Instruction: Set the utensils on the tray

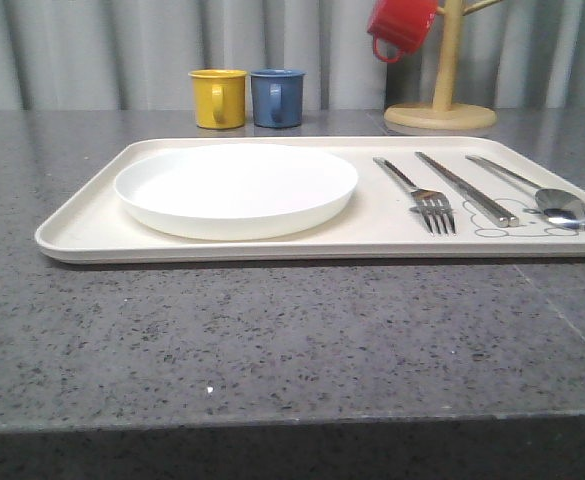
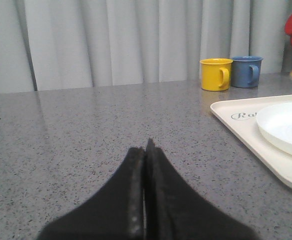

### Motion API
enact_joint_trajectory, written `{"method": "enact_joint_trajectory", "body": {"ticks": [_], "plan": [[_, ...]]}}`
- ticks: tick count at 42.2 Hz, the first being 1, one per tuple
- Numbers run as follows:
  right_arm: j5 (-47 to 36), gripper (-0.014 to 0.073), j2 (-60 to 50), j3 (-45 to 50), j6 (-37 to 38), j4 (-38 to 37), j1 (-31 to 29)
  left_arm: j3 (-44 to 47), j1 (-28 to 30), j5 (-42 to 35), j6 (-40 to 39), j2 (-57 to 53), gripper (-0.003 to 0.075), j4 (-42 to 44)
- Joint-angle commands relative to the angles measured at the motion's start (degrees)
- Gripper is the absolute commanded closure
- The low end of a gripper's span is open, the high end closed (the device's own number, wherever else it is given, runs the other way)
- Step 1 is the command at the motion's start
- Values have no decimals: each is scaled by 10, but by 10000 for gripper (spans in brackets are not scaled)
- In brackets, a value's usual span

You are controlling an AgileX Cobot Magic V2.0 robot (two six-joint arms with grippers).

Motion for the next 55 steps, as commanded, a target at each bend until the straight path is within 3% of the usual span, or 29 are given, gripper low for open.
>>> {"method": "enact_joint_trajectory", "body": {"ticks": [1,23,27,34,38,50,55], "plan": [[-34,660,7,-15,-5,6,0,7,1,-46,-9,-11,741,0],[-54,660,-16,5,-5,-1,-4,7,1,-46,-9,-11,741,0],[-129,660,-56,55,-5,-2,-33,7,1,-46,-9,-11,741,0],[-352,660,-146,214,-5,-2,-97,7,1,-46,-9,-11,741,0],[-439,660,-195,308,-5,4,-118,7,1,-46,-9,-11,741,0],[-564,660,-242,444,-5,4,-142,7,1,-46,-9,-11,741,0],[-557,660,-241,447,-5,4,-142,7,1,-46,-9,-11,741,0]]}}
